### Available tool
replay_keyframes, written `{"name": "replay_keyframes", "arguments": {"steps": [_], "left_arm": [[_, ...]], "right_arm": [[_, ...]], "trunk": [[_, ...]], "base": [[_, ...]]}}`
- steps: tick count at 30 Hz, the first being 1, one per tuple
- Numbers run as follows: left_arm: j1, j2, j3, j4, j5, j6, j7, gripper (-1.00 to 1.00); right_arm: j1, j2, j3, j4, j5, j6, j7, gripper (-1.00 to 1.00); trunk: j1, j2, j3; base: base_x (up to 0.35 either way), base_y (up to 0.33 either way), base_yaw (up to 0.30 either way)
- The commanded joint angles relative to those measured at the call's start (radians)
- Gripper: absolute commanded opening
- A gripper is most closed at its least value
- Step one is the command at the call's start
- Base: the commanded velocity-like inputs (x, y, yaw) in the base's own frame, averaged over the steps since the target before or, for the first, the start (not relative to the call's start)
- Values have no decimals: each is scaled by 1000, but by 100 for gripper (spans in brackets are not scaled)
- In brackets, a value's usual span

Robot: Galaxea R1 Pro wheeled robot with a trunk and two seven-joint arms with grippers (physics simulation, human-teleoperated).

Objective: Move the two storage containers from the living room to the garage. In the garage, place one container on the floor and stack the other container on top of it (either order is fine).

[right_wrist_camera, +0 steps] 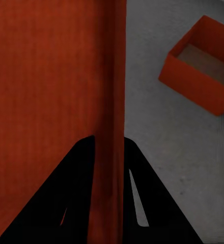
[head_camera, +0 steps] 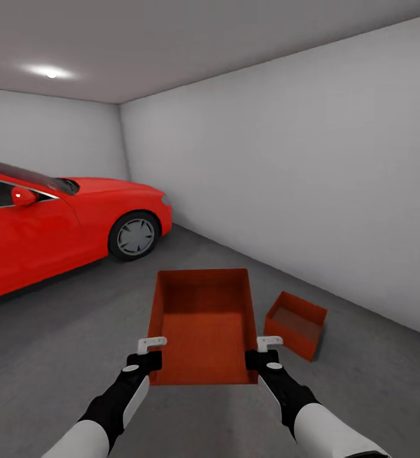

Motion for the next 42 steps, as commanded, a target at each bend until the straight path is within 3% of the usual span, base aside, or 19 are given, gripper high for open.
{"name": "replay_keyframes", "arguments": {"steps": [1, 22, 42], "left_arm": [[-1, 1, 17, -24, 41, -41, 14, -100], [-1, 0, 16, -22, 40, -41, 14, -100], [-1, 1, 16, -21, 40, -41, 14, -100]], "right_arm": [[0, -1, -17, 0, 4, 8, -12, -100], [0, -1, -17, 0, 4, 8, -12, -100], [0, -1, -17, 0, 4, 8, -12, -100]], "trunk": [[1, -2, -2], [1, -2, 7], [1, -2, 15]], "base": [[0, 0, -282], [11, 0, -282], [304, 0, -282]]}}
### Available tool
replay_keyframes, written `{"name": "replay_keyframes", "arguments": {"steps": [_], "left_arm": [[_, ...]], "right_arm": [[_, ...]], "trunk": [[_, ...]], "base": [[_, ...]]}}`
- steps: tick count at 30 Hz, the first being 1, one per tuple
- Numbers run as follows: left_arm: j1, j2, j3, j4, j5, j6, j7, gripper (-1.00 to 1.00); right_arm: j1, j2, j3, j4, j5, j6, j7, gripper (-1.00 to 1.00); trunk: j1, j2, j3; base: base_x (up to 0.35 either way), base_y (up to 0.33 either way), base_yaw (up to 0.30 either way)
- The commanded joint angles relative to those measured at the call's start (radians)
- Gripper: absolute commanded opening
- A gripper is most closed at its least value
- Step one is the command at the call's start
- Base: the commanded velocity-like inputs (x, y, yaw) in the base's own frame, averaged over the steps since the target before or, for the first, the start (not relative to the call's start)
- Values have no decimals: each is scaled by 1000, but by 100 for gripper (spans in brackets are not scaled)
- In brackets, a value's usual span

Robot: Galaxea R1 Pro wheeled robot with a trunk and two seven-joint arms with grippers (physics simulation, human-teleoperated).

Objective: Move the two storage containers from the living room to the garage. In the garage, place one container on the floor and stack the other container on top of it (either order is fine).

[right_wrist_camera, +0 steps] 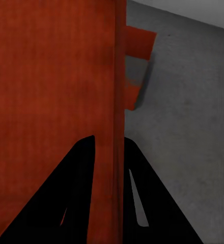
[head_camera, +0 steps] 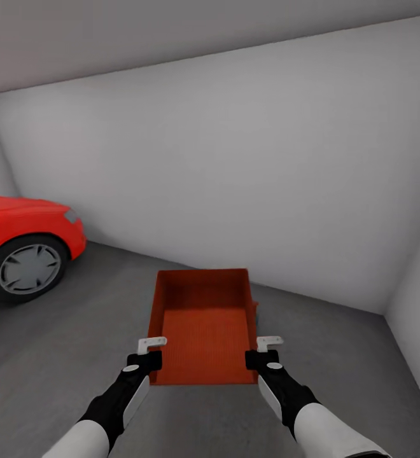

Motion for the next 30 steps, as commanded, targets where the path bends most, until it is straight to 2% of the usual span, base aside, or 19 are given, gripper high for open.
{"name": "replay_keyframes", "arguments": {"steps": [1, 11, 30], "left_arm": [[0, 1, 17, -22, 38, -40, 13, -100], [0, 2, 17, -23, 38, -40, 13, -100], [0, 1, 17, -23, 38, -40, 13, -100]], "right_arm": [[1, -1, -17, 0, 4, 7, -13, -100], [1, 0, -17, 0, 4, 7, -13, -100], [1, 0, -17, 0, 3, 7, -13, -100]], "trunk": [[1, -1, 0], [1, -1, 3], [1, -1, 4]], "base": [[320, 0, -282], [321, 0, -253], [321, 50, -12]]}}
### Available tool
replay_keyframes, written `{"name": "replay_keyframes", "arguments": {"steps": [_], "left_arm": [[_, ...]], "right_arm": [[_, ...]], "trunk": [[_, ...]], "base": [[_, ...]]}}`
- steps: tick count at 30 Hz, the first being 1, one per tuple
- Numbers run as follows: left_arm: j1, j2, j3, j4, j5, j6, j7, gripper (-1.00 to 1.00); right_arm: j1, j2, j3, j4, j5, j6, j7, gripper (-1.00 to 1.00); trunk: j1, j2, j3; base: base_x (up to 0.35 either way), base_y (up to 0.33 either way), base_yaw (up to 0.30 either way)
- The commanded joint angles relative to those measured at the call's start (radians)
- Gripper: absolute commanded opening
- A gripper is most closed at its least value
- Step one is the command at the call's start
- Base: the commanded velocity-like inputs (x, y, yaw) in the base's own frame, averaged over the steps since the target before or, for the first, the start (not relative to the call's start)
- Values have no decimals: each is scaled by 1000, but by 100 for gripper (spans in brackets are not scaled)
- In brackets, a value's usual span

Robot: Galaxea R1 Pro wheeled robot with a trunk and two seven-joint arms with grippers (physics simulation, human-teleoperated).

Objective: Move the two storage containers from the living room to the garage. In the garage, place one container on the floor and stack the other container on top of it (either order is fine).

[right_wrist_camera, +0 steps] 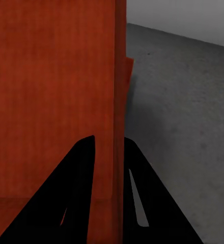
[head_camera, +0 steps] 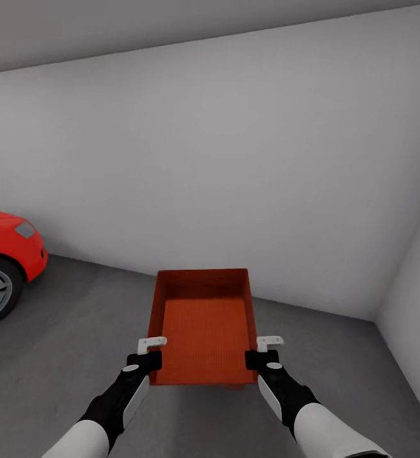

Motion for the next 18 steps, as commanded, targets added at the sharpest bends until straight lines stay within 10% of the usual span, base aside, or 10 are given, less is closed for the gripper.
{"name": "replay_keyframes", "arguments": {"steps": [1, 18], "left_arm": [[0, 1, 16, -21, 40, -42, 13, -100], [0, 0, 16, -22, 40, -42, 13, -100]], "right_arm": [[1, -1, -17, -1, 4, 8, -13, -100], [1, 0, -17, -1, 4, 8, -13, -100]], "trunk": [[1, -1, 0], [1, -1, 0]], "base": [[321, 84, 0], [321, 84, -17]]}}
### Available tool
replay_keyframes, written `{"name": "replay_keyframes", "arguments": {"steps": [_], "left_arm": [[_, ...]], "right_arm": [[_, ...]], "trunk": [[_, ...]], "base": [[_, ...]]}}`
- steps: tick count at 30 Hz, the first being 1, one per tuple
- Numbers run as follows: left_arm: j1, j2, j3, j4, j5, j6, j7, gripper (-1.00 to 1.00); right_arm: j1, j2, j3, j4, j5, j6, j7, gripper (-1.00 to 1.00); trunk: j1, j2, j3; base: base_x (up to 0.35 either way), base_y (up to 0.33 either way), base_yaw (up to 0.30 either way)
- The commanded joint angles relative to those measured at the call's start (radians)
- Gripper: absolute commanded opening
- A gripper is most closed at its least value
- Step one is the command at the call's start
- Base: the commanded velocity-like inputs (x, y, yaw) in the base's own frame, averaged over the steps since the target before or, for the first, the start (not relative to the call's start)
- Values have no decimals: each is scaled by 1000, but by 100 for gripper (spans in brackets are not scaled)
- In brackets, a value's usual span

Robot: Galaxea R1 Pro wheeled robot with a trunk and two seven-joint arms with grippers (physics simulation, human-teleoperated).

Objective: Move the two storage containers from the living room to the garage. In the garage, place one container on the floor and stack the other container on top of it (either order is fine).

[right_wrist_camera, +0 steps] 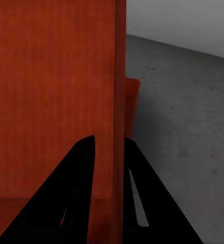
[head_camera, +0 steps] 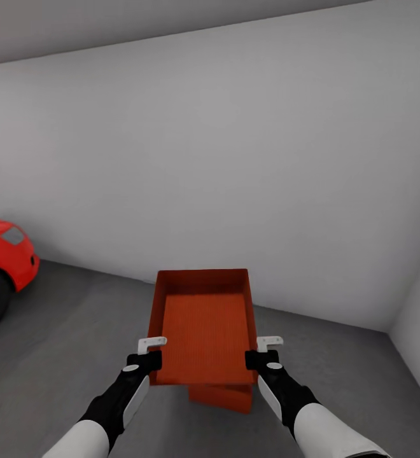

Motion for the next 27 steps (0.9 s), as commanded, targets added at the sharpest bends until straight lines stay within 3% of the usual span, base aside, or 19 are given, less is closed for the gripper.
{"name": "replay_keyframes", "arguments": {"steps": [1, 27], "left_arm": [[0, 1, 14, -21, 43, -44, 14, -100], [0, 2, 13, -22, 43, -44, 14, -100]], "right_arm": [[0, -1, -15, 0, 4, 7, -12, -100], [0, 0, -15, 0, 4, 7, -12, -100]], "trunk": [[1, -1, 0], [1, -1, 0]], "base": [[321, 85, -185], [320, 85, -232]]}}
